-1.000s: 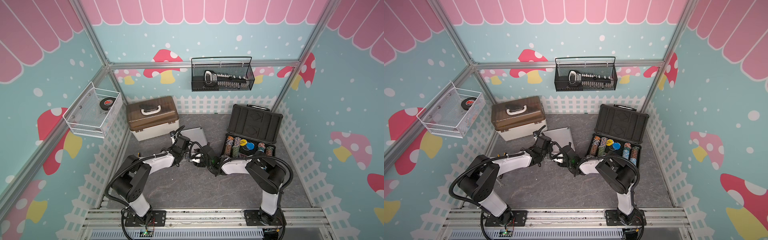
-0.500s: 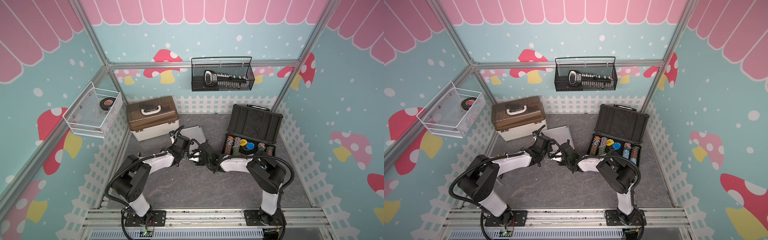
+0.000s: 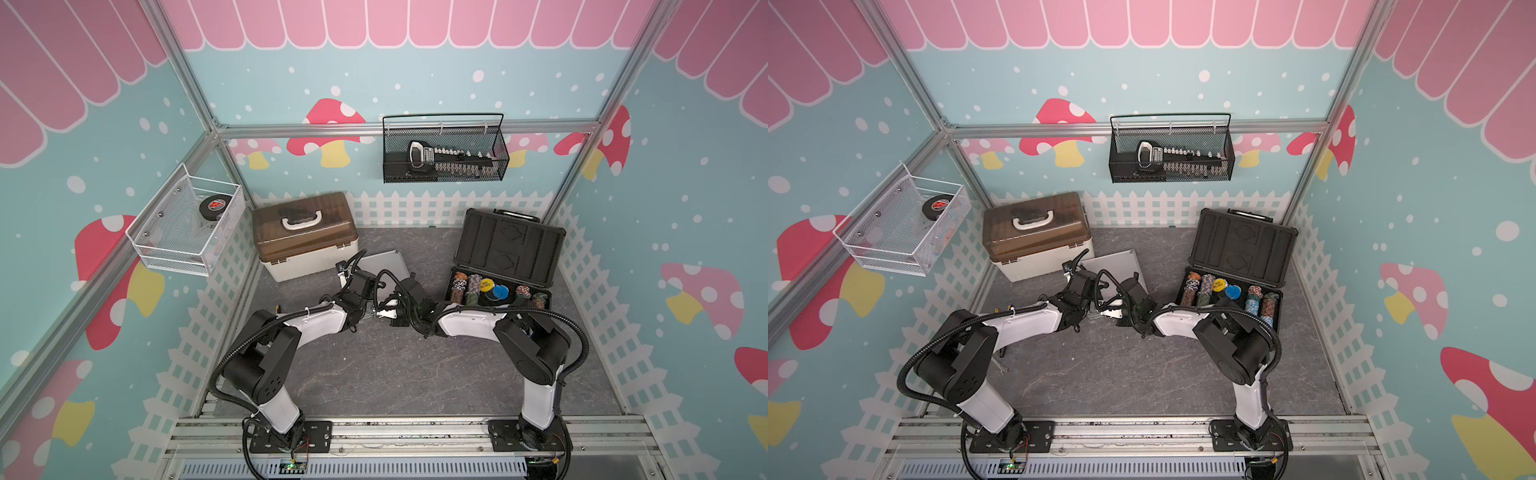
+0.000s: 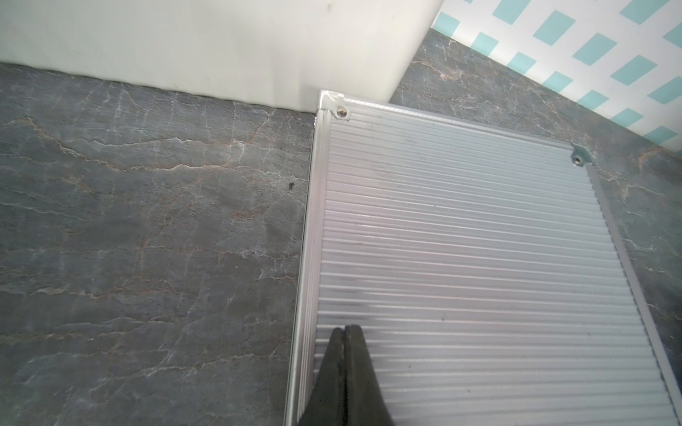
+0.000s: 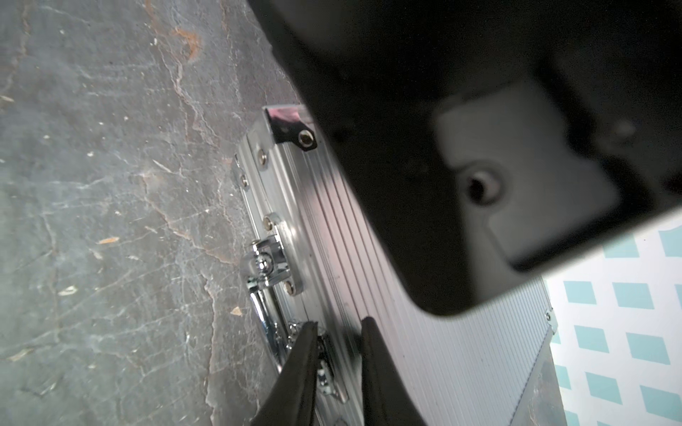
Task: Close the poker set cases
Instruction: Fasten the fastener on the poker set case.
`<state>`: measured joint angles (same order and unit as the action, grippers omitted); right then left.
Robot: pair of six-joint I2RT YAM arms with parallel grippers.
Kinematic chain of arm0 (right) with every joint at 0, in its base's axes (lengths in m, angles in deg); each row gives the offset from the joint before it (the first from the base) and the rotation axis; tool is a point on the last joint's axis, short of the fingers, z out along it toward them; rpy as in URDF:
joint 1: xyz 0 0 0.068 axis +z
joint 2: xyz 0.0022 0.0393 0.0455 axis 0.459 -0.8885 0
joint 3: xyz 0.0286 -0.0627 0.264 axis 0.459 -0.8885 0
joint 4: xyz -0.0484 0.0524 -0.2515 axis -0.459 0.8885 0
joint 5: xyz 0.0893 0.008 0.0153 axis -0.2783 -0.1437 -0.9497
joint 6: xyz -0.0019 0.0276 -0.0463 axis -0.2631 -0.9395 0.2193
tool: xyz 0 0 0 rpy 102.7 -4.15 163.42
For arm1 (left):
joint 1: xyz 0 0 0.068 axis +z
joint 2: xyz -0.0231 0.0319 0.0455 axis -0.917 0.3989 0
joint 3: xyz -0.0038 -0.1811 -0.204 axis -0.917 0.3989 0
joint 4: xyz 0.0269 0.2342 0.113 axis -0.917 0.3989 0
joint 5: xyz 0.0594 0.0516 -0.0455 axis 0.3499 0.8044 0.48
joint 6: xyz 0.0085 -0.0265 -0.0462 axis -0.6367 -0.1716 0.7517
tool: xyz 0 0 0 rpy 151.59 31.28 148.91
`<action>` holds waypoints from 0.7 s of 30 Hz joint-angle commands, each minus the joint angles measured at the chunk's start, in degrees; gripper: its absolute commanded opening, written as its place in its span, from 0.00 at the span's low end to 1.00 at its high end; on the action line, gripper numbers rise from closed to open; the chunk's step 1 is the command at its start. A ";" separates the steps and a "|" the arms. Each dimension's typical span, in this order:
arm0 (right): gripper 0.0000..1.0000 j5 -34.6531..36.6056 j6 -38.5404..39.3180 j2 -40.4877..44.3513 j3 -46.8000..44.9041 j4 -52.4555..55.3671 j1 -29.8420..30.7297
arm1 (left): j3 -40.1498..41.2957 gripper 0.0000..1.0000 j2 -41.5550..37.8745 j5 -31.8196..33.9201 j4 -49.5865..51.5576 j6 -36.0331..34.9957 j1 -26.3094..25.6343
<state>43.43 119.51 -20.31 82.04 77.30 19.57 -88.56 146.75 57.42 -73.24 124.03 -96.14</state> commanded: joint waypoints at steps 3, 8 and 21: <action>0.17 -2.85 0.78 -4.76 -0.22 8.37 0.74 | 1.69 0.00 1.84 -2.66 6.91 0.36 -1.44; 0.19 -2.40 -0.95 -3.54 -0.63 5.28 0.66 | 1.87 0.00 1.59 -2.49 7.00 0.26 -1.45; 0.31 0.79 -7.80 5.47 -3.98 -4.44 0.06 | 1.74 0.00 0.72 -2.66 7.00 -0.63 -1.38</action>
<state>43.49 114.02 -17.73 79.17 75.07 19.55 -88.56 146.64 57.62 -73.13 123.44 -97.01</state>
